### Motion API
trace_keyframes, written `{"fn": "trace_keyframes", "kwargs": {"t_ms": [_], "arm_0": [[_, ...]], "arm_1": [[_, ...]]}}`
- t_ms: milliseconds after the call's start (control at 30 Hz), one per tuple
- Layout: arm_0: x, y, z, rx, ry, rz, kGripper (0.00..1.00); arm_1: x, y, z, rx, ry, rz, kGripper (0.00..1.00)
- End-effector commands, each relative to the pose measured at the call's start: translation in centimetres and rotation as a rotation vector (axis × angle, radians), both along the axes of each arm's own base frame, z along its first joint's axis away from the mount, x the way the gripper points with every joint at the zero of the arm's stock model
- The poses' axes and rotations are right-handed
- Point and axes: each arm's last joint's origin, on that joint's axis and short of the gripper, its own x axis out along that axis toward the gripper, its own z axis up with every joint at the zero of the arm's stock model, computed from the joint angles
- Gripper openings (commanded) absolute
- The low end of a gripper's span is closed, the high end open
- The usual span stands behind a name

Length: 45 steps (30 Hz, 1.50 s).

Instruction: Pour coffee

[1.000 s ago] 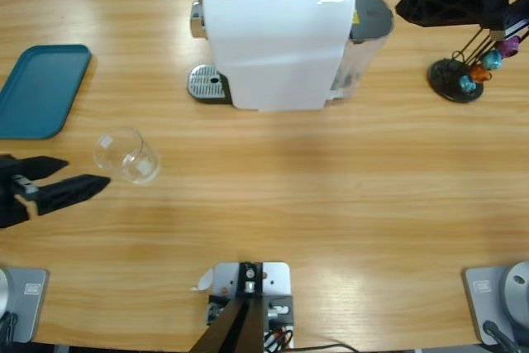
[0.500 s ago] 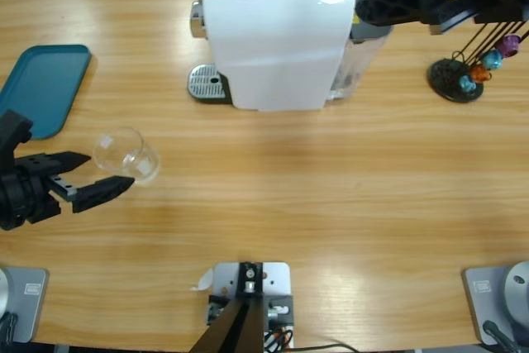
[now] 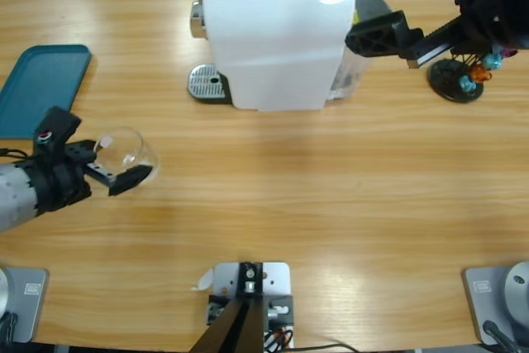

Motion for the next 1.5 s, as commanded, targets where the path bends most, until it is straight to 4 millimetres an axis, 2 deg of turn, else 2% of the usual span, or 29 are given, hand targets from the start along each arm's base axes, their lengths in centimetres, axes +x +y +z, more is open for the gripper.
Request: {"fn": "trace_keyframes", "kwargs": {"t_ms": [33, 233, 467, 867, 1167, 1333, 1500], "arm_0": [[0.6, -0.7, -1.3, 0.05, -0.006, 0.02, 0.993], [1.0, -1.3, -1.5, 0.025, -0.043, 0.035, 0.965], [1.1, -0.9, -2.2, 0.03, -0.095, 0.056, 0.96], [-0.1, 1.3, -1.6, -0.023, -0.123, 0.031, 0.938], [-1.4, 2.5, -1.1, -0.057, -0.168, -0.001, 1.0], [-1.4, 2.8, -1.9, -0.035, -0.185, 0.01, 1.0], [-1.5, 2.2, -2.8, -0.024, -0.178, -0.005, 0.989]], "arm_1": [[-0.4, 0.0, -1.2, -0.022, 0.046, 0.018, 1.0], [-0.4, 0.1, -1.4, -0.021, 0.062, 0.028, 1.0], [-0.6, -0.3, -1.2, -0.022, 0.071, 0.033, 1.0], [-0.3, 0.5, -1.2, -0.01, 0.075, 0.039, 1.0], [-0.4, 0.2, -1.0, -0.014, 0.077, 0.039, 1.0], [-0.5, 0.2, -0.8, -0.036, 0.092, 0.049, 1.0], [0.3, 1.6, 0.1, -0.064, 0.092, 0.078, 1.0]]}}
